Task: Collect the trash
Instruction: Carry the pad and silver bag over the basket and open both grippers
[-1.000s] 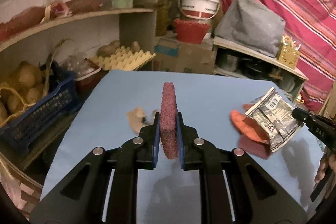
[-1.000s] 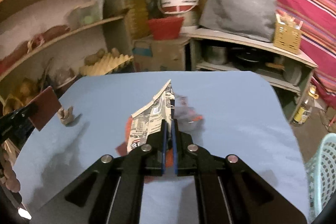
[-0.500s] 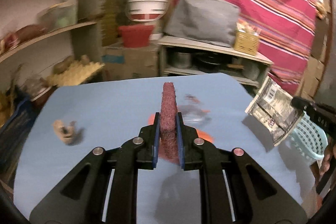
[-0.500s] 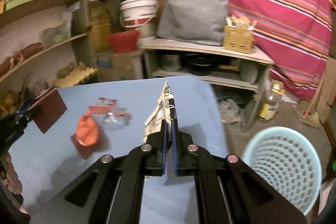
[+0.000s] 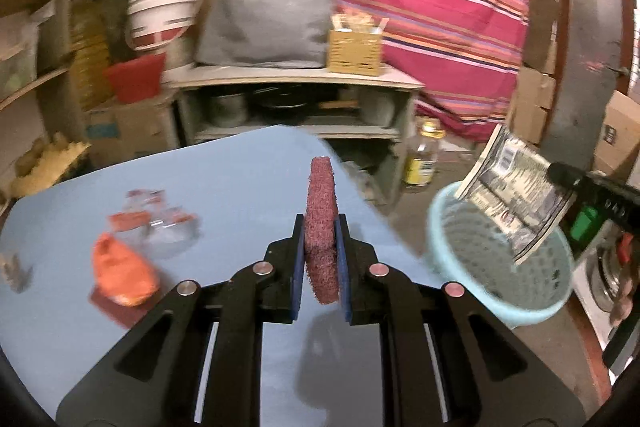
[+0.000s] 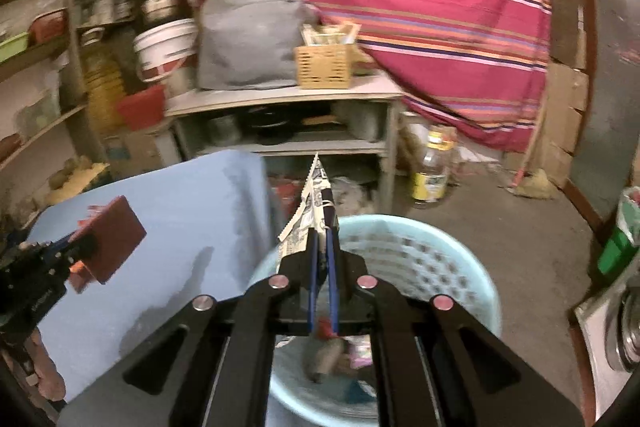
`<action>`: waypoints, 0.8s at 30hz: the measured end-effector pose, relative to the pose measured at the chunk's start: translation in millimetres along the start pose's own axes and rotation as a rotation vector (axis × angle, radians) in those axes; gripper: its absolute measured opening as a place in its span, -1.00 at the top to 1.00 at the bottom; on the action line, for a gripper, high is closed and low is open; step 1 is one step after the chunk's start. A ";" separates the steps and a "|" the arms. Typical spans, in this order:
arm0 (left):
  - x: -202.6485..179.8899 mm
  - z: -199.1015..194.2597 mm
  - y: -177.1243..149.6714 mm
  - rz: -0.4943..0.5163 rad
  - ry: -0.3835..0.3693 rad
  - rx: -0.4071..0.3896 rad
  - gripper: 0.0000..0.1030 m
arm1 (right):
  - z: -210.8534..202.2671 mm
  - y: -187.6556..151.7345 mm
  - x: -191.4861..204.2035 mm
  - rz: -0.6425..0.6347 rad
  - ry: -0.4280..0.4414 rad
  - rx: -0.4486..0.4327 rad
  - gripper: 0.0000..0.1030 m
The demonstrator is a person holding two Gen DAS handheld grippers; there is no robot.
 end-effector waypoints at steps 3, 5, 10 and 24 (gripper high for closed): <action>-35.6 8.4 7.9 0.017 -0.044 -0.005 0.74 | 4.2 -3.0 -26.0 0.045 -0.015 0.017 0.91; -59.4 14.7 11.3 0.030 -0.075 -0.004 0.74 | 7.8 -6.1 -43.4 0.065 -0.035 0.026 0.91; -106.5 30.1 13.1 0.062 -0.135 0.015 0.74 | 10.4 -8.7 -65.7 0.097 -0.050 0.033 0.91; -159.9 73.6 16.2 0.078 -0.211 0.096 0.37 | 16.7 -12.8 -87.0 0.158 -0.058 0.060 0.91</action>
Point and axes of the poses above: each gripper's, at about its wrist camera, not at the fingertips, and z roughly the way its jaws point, x to its left, y to its top, the point moved 5 cm from there along z, roughly the way its jaws point, and after that the axes turned 2 degrees about z, right-handed, at the moved point
